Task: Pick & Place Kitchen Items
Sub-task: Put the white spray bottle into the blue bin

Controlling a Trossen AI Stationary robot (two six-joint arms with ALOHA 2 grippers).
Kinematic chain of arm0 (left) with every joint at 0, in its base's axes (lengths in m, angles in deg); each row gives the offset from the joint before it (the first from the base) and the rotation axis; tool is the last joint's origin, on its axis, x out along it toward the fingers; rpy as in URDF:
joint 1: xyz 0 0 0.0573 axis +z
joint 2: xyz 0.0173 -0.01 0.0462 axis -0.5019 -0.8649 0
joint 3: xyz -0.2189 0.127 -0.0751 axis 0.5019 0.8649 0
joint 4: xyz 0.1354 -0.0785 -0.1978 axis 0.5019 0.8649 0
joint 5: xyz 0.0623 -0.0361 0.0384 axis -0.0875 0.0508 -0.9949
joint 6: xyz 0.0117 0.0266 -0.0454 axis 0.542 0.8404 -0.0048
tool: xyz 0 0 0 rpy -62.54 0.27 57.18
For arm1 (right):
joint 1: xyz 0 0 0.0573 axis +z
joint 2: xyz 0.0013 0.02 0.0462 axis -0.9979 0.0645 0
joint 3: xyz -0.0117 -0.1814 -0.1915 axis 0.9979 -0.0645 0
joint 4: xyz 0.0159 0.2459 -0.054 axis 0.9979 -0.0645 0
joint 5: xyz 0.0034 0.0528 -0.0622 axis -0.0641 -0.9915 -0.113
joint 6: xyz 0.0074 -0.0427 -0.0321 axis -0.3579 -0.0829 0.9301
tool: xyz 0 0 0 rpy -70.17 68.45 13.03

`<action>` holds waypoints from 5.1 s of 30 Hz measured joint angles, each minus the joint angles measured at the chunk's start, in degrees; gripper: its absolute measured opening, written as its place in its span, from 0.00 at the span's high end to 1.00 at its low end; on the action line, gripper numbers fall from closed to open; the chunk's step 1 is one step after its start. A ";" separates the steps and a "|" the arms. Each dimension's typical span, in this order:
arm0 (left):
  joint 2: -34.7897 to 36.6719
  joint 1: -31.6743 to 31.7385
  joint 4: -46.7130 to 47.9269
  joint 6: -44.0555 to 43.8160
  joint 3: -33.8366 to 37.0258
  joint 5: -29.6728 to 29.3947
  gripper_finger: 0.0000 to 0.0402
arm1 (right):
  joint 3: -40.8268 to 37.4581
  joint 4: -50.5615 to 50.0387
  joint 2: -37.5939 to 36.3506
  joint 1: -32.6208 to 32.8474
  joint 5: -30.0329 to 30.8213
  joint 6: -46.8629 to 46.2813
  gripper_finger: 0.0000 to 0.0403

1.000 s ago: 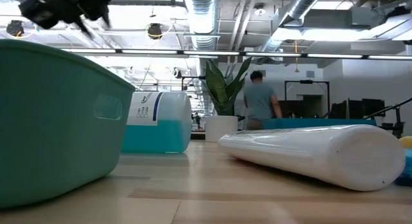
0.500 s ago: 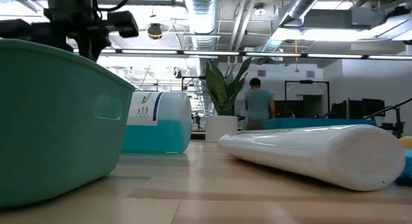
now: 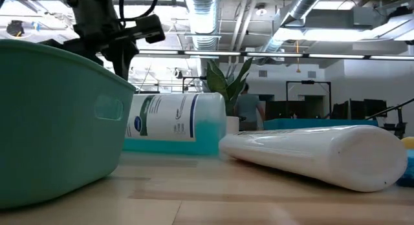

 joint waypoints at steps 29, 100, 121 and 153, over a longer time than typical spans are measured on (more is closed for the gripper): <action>6.54 0.05 17.97 -21.91 -0.02 -5.16 0.72 | 0.00 -1.84 0.00 0.02 -1.16 0.87 0.54; 13.33 5.90 -3.83 103.46 13.14 4.02 0.38 | 0.00 -1.64 0.09 -3.10 -1.25 3.12 0.54; 7.33 5.90 -5.62 106.61 13.14 6.46 0.48 | -0.06 -1.48 3.83 -2.62 -2.29 2.99 0.54; 15.53 7.72 5.29 77.74 13.14 8.57 0.48 | -0.02 -1.18 3.58 -2.62 -2.78 3.30 0.54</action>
